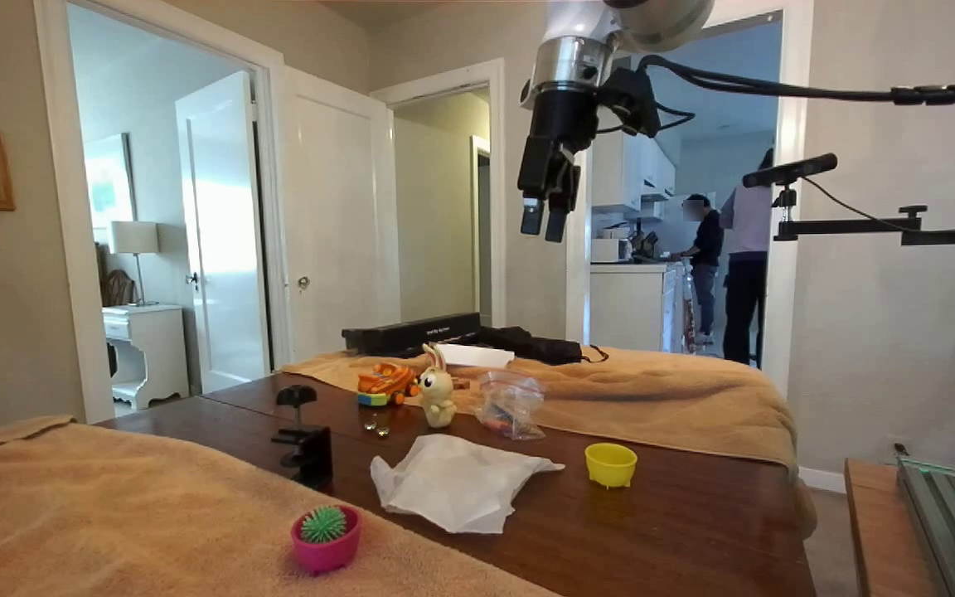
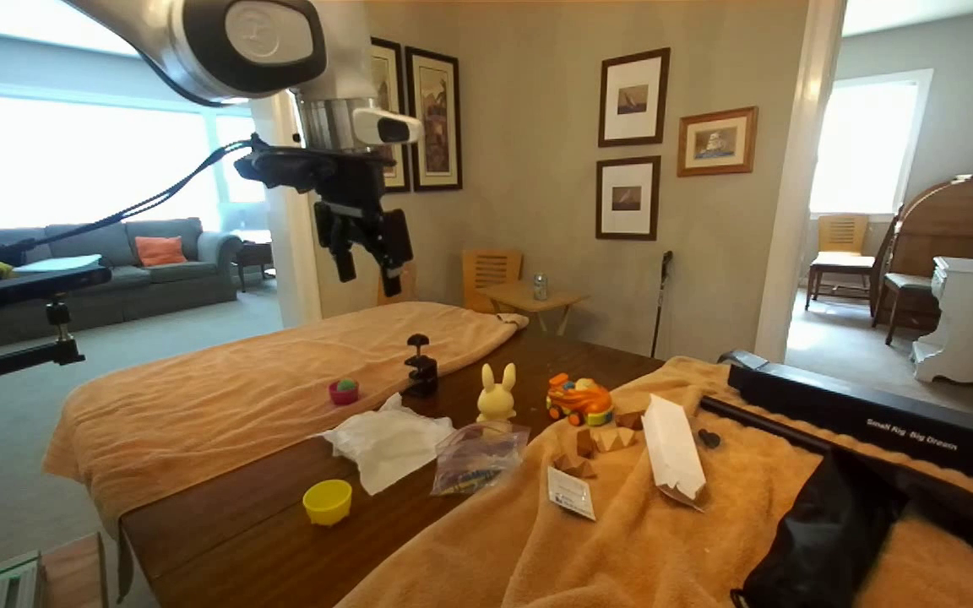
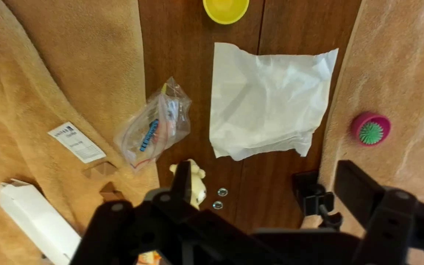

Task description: Use the napkin to wipe the table.

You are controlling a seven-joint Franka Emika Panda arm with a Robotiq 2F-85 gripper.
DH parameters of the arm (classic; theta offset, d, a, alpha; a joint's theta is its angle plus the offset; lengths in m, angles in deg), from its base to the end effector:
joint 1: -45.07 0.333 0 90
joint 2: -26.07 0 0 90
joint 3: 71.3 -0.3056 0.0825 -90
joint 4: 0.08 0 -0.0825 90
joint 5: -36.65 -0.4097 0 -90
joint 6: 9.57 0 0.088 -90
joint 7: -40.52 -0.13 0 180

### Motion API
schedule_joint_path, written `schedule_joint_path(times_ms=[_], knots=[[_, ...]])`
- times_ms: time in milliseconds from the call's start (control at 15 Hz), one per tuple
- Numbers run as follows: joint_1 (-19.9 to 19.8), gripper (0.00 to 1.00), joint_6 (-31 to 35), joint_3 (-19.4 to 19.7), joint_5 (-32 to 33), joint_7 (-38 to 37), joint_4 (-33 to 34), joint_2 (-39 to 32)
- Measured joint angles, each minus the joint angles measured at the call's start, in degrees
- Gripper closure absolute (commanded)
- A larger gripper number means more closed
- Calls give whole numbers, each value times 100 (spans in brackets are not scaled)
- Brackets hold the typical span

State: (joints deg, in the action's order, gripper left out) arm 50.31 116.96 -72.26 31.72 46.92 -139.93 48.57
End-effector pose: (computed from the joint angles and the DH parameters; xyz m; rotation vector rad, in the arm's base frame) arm 0.4656 0.0550 0.4178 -3.0539 -0.2655 -0.2464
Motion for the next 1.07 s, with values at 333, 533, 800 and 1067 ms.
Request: schedule_joint_path(times_ms=[333,533,800,1067], knots=[[614,0,136,-23,-412,1162,53,-299],[806,0,112,73,-725,2133,52,-495],[802,0,-276,260,-842,3192,54,-800],[549,0,-107,232,-489,3441,52,-1097]])
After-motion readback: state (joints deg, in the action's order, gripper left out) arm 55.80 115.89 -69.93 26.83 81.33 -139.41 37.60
